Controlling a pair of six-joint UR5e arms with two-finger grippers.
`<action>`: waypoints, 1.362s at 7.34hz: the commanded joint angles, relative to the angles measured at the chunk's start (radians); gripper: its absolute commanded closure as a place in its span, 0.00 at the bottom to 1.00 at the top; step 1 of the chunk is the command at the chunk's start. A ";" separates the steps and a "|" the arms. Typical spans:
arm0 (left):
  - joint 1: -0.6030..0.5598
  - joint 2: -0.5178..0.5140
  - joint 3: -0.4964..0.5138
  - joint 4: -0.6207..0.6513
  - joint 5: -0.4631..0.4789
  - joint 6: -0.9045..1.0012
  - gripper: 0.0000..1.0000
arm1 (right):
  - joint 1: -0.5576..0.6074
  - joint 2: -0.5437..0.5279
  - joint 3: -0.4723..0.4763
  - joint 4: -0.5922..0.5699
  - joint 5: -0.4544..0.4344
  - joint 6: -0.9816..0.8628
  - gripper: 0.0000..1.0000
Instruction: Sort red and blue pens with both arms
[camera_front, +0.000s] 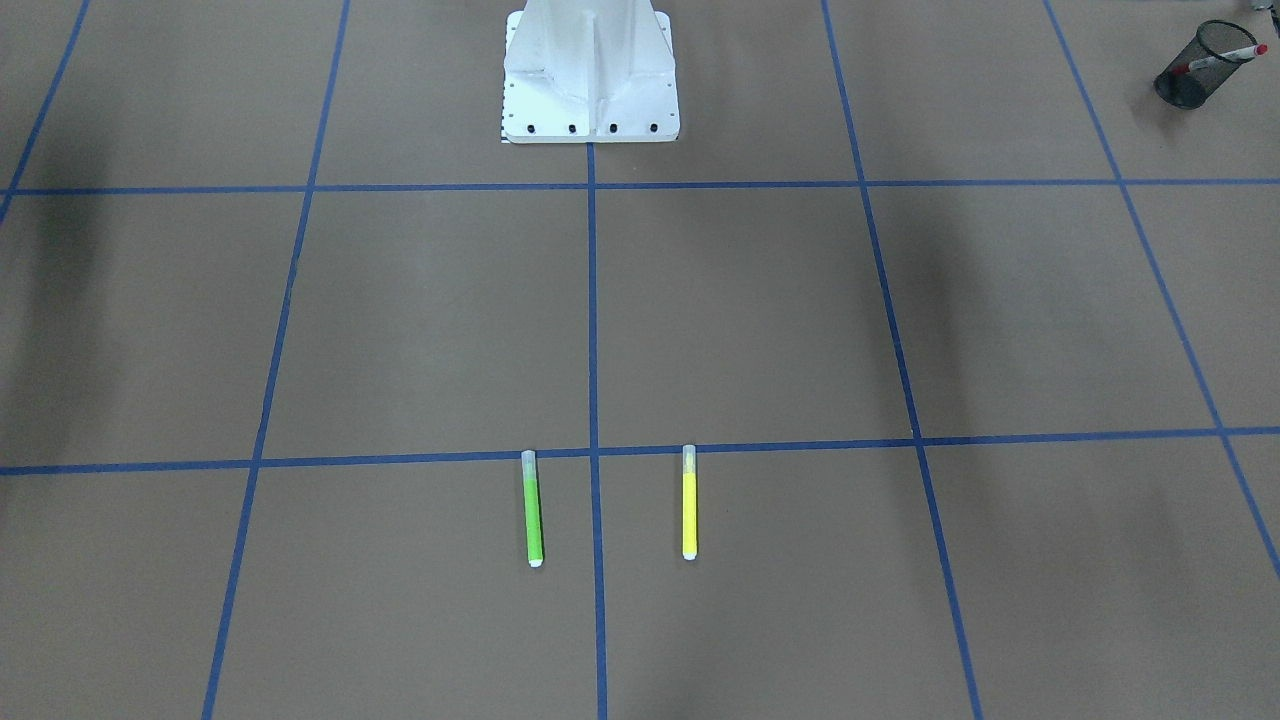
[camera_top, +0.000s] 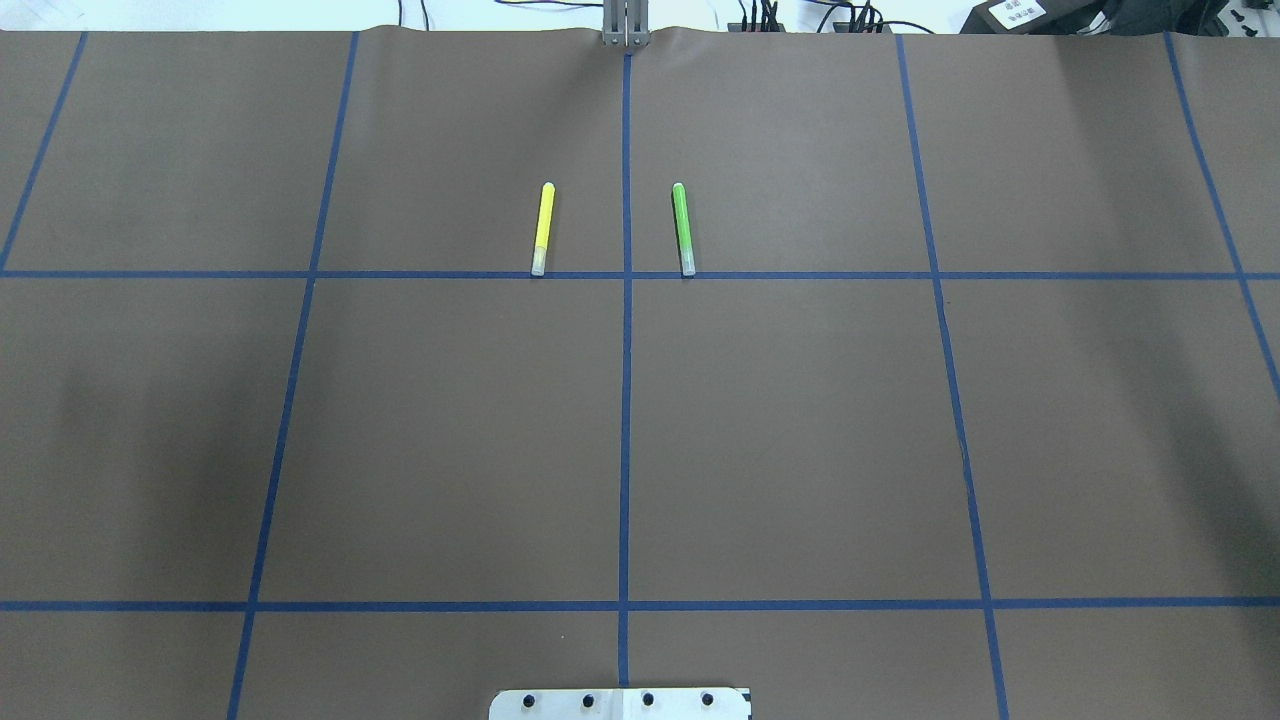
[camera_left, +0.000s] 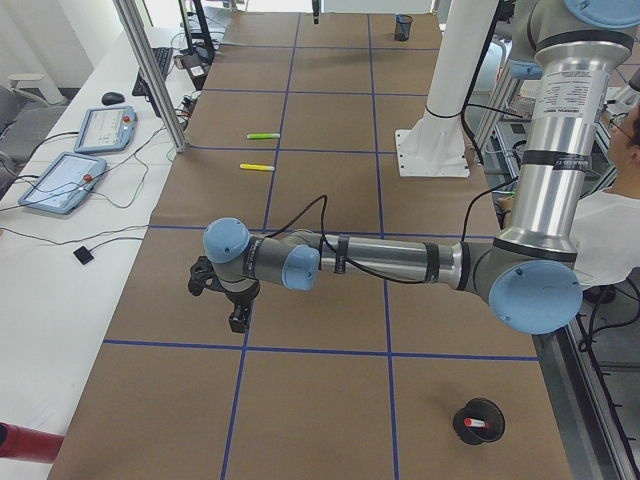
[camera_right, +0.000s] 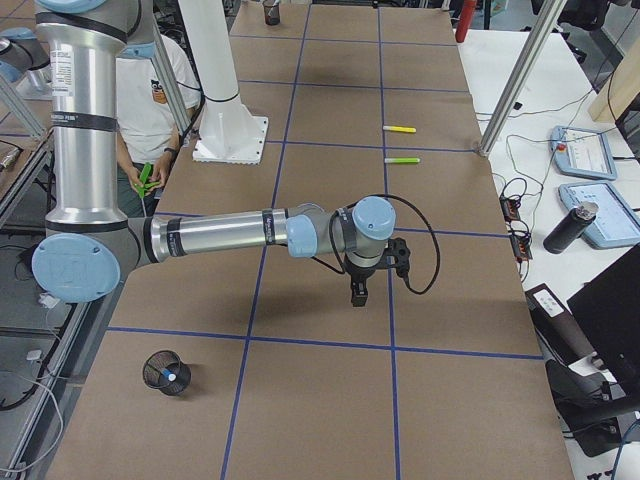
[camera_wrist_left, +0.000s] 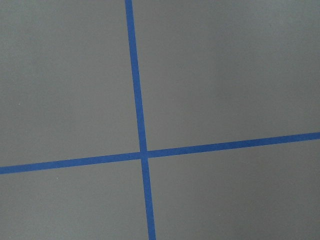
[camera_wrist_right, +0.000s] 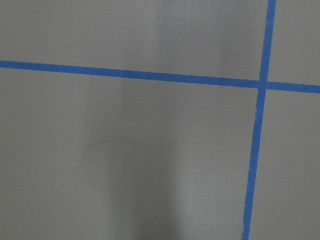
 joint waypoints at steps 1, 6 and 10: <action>-0.002 0.023 -0.027 0.005 0.002 0.038 0.01 | 0.067 0.058 0.007 -0.150 -0.009 -0.121 0.00; 0.001 0.085 -0.074 -0.001 -0.001 0.041 0.01 | 0.071 0.070 0.018 -0.146 -0.103 -0.121 0.00; 0.003 0.082 -0.084 -0.001 -0.007 0.039 0.01 | 0.071 0.063 0.020 -0.141 -0.100 -0.120 0.00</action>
